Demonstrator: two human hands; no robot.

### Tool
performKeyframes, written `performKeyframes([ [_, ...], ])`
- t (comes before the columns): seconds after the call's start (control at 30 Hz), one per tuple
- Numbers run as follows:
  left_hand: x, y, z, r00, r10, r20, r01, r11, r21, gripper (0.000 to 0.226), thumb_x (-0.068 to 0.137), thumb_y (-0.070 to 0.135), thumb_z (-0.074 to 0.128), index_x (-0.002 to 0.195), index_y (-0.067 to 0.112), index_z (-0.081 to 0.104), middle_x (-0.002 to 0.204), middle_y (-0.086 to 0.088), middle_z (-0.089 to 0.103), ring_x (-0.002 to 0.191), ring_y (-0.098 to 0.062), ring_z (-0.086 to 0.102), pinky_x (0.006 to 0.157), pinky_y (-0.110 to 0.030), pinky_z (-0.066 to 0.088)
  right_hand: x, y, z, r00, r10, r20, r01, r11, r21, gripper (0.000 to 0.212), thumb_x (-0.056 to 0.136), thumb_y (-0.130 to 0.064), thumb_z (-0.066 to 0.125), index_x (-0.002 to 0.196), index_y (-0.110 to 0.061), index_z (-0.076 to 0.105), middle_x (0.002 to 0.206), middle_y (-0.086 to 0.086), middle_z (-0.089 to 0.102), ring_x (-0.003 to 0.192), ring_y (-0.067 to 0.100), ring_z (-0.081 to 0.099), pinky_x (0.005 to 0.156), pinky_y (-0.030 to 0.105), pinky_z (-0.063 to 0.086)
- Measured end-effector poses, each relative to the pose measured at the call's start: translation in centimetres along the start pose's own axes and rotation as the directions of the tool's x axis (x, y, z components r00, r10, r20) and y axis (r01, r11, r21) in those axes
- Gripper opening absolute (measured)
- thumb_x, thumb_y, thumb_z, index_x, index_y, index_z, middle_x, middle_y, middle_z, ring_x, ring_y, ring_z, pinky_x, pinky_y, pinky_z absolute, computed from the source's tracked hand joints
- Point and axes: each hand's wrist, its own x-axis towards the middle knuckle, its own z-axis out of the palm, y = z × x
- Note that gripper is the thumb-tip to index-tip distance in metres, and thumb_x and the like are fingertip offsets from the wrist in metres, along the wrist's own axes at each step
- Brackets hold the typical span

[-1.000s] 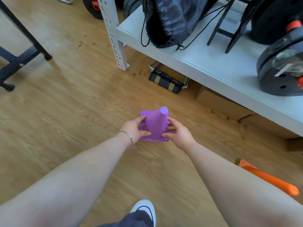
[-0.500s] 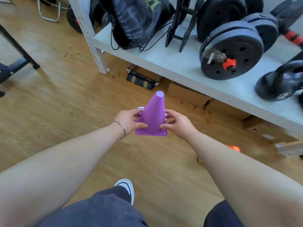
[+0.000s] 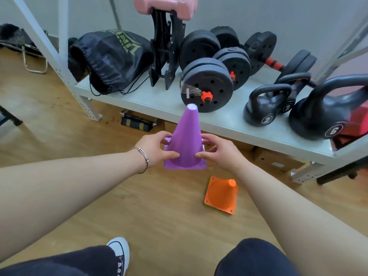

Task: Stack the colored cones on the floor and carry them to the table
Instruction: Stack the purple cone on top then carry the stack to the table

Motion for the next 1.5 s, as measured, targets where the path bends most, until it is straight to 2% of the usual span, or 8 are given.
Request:
performKeyframes([
  [0.17, 0.1, 4.4, 3.7, 1.0, 0.019, 0.016, -0.017, 0.994, -0.109, 0.069, 0.06, 0.052, 0.079, 0.122, 0.05, 0.048, 0.109, 0.019, 0.062, 0.09, -0.007, 0.066, 0.076, -0.025, 0.048, -2.7, 3.0, -3.7, 0.998, 0.021, -0.054, -0.02, 1.0, 0.022, 0.057, 0.067, -0.05, 0.079, 0.109, -0.072, 0.047, 0.103, -0.034, 0.063, 0.076, -0.002, 0.064, 0.068, 0.016, 0.046],
  [0.4, 1.3, 7.8, 10.8, 0.992, 0.045, 0.115, -0.021, 0.979, -0.201, 0.073, 0.056, 0.049, 0.082, 0.118, 0.061, 0.044, 0.107, 0.014, 0.063, 0.095, -0.005, 0.066, 0.082, -0.028, 0.054, -6.9, 9.1, -5.7, 0.983, 0.138, -0.118, -0.137, 0.99, 0.02, 0.067, 0.067, -0.049, 0.08, 0.126, -0.051, 0.049, 0.113, -0.02, 0.064, 0.077, -0.001, 0.064, 0.066, 0.017, 0.045],
  [0.6, 1.7, 7.8, 16.8, 0.973, 0.054, 0.223, 0.001, 0.971, -0.24, 0.074, 0.063, 0.033, 0.085, 0.128, 0.046, 0.05, 0.114, 0.011, 0.063, 0.097, 0.0, 0.065, 0.079, -0.016, 0.049, -9.3, 14.3, -4.4, 0.965, 0.229, -0.129, -0.223, 0.973, 0.059, 0.069, 0.067, -0.044, 0.082, 0.128, -0.048, 0.049, 0.116, -0.017, 0.065, 0.076, 0.003, 0.065, 0.072, 0.025, 0.052],
  [0.7, 1.9, 6.4, 19.6, 0.966, 0.04, 0.257, 0.025, 0.969, -0.245, 0.075, 0.064, 0.027, 0.085, 0.129, 0.041, 0.051, 0.114, 0.012, 0.063, 0.102, -0.001, 0.063, 0.088, -0.021, 0.051, -9.7, 16.7, -2.5, 0.959, 0.26, -0.116, -0.254, 0.965, 0.064, 0.069, 0.068, -0.042, 0.082, 0.129, -0.047, 0.048, 0.118, -0.015, 0.065, 0.08, 0.006, 0.065, 0.074, 0.027, 0.052],
  [0.8, 2.1, 4.7, 21.9, 0.959, 0.018, 0.284, 0.05, 0.972, -0.231, 0.076, 0.064, 0.025, 0.085, 0.13, 0.041, 0.05, 0.112, 0.014, 0.063, 0.104, -0.001, 0.063, 0.092, -0.024, 0.051, -9.8, 18.7, -0.6, 0.95, 0.298, -0.098, -0.291, 0.954, 0.071, 0.07, 0.07, -0.041, 0.081, 0.131, -0.043, 0.047, 0.122, -0.012, 0.064, 0.087, 0.012, 0.064, 0.08, 0.032, 0.052],
  [0.97, 2.4, 2.9, 24.3, 0.953, -0.012, 0.304, 0.082, 0.972, -0.22, 0.074, 0.065, 0.025, 0.084, 0.129, 0.043, 0.05, 0.108, 0.019, 0.06, 0.1, 0.003, 0.06, 0.087, -0.017, 0.046, -9.3, 20.3, 1.4, 0.929, 0.365, -0.061, -0.359, 0.929, 0.093, 0.071, 0.072, -0.033, 0.082, 0.133, -0.039, 0.047, 0.125, -0.007, 0.064, 0.094, 0.018, 0.066, 0.087, 0.036, 0.054],
  [1.27, 3.9, 0.4, 28.3, 0.903, -0.09, 0.42, 0.164, 0.976, -0.145, 0.078, 0.068, 0.019, 0.079, 0.135, 0.032, 0.042, 0.113, 0.012, 0.056, 0.105, -0.008, 0.058, 0.093, -0.024, 0.046, -8.5, 22.3, 4.6, 0.871, 0.489, -0.045, -0.479, 0.867, 0.138, 0.07, 0.074, -0.023, 0.082, 0.135, -0.036, 0.049, 0.124, -0.001, 0.065, 0.099, 0.023, 0.067, 0.087, 0.04, 0.055],
  [1.5, 5.2, -1.4, 29.9, 0.832, -0.127, 0.541, 0.228, 0.966, -0.124, 0.074, 0.076, -0.001, 0.053, 0.142, 0.023, 0.03, 0.132, -0.005, 0.053, 0.121, -0.026, 0.054, 0.101, -0.043, 0.047, -8.0, 23.6, 6.5, 0.843, 0.537, -0.013, -0.531, 0.836, 0.136, 0.055, 0.087, -0.013, 0.069, 0.138, -0.023, 0.05, 0.133, 0.001, 0.062, 0.107, 0.024, 0.066, 0.089, 0.025, 0.046],
])
